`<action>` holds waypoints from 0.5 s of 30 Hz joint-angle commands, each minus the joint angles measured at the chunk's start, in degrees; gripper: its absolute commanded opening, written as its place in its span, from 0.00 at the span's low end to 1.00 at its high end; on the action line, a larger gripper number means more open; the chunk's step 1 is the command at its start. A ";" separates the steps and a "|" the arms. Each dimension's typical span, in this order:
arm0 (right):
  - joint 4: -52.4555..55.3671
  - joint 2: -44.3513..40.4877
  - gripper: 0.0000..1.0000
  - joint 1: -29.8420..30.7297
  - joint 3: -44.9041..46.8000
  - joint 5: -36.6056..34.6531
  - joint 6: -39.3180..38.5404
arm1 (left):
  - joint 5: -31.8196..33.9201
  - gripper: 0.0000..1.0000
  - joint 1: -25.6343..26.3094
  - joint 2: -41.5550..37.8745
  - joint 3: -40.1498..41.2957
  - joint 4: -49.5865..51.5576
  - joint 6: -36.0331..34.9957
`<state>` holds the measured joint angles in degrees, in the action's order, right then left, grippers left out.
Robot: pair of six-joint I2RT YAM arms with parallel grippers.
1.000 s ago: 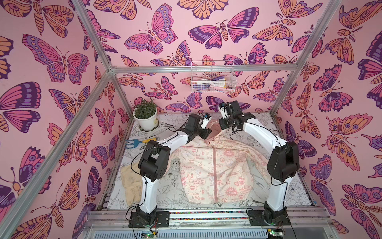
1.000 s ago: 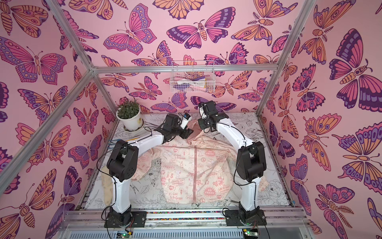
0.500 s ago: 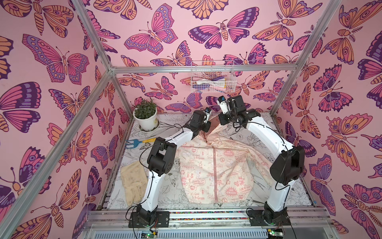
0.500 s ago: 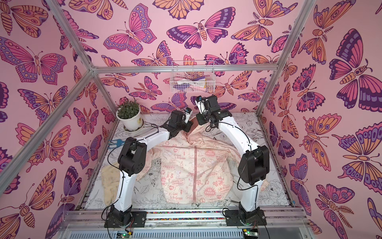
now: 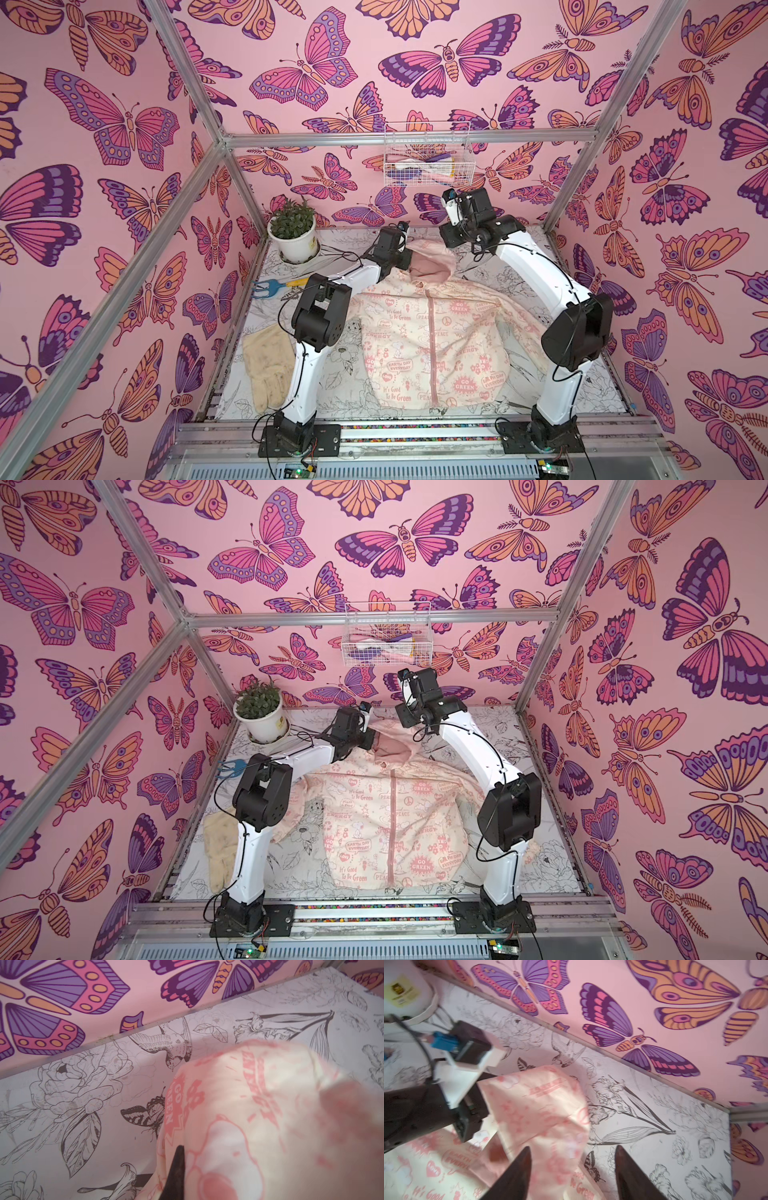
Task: Unzip the jacket
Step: Flatten out the jacket at the center of the board.
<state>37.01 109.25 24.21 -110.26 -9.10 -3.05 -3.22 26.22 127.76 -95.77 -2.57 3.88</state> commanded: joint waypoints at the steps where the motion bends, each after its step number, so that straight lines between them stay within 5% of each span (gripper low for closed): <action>1: 6.27 -0.31 0.74 -0.23 -0.42 -9.29 10.06 | -0.69 0.00 -1.14 -3.17 0.22 0.20 5.01; 6: 1.90 -9.76 0.77 -0.69 16.95 -0.93 22.40 | 0.39 0.00 -1.34 -3.58 0.49 0.20 6.85; 11: -24.44 -22.33 0.78 0.25 44.49 12.85 33.55 | -0.02 0.00 -1.34 -3.62 0.36 0.22 8.79; 15: -31.22 -20.67 0.79 3.76 49.91 15.95 35.06 | -0.20 0.00 -1.29 -3.77 0.60 0.23 10.05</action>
<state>17.45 87.15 25.71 -60.71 1.39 26.98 -3.22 25.10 126.63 -95.77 -2.55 12.01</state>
